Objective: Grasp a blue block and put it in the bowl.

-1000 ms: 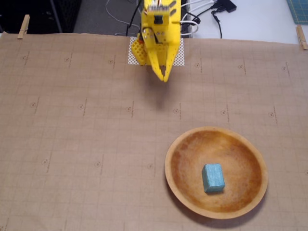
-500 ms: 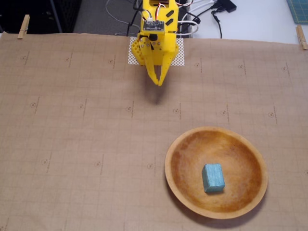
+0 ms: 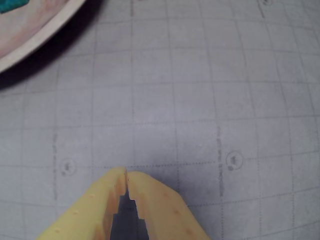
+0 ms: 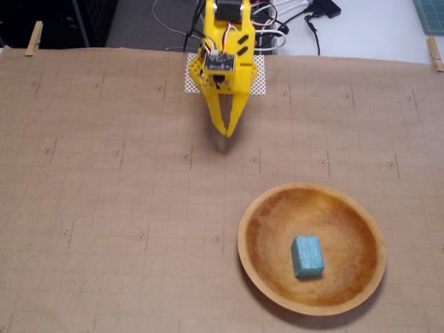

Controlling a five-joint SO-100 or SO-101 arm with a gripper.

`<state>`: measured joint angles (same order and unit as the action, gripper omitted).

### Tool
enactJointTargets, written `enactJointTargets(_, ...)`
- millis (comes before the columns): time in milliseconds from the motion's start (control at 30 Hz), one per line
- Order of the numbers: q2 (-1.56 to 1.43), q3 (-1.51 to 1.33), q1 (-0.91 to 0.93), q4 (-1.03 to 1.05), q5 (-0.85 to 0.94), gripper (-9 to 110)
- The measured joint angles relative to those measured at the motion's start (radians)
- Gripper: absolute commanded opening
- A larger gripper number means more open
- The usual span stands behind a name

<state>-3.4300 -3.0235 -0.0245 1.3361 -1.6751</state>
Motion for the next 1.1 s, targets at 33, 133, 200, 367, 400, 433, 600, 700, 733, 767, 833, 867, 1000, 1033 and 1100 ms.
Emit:
enactJointTargets(33, 0.000, -0.018, 0.000, -0.002, 0.000, -3)
enactJointTargets(133, 0.000, -0.055, 0.000, -0.005, 0.000, -3)
enactJointTargets(200, 0.000, -0.089, 0.000, -0.009, 0.000, -3)
enactJointTargets(367, 0.000, -0.120, 0.000, -0.009, 0.000, -3)
enactJointTargets(400, 0.000, -0.120, 0.000, -0.009, 0.000, -3)
enactJointTargets(433, 0.000, -0.120, 0.000, -0.006, 0.000, -3)
enactJointTargets(600, 0.000, -0.120, 0.000, 0.020, 0.000, -3)
enactJointTargets(700, 0.000, -0.120, 0.000, 0.020, 0.000, -3)
enactJointTargets(733, 0.000, -0.120, 0.000, 0.020, 0.000, -3)
enactJointTargets(767, 0.000, -0.120, 0.000, 0.020, 0.000, -3)
enactJointTargets(833, 0.000, -0.120, 0.000, 0.020, 0.000, -3)
enactJointTargets(867, 0.000, -0.120, 0.000, 0.020, 0.000, -3)
enactJointTargets(1000, 0.000, -0.120, 0.000, 0.020, 0.000, -3)
enactJointTargets(1033, 0.000, -0.120, 0.000, 0.020, 0.000, -3)
enactJointTargets(1100, 0.000, -0.120, 0.000, 0.020, 0.000, -3)
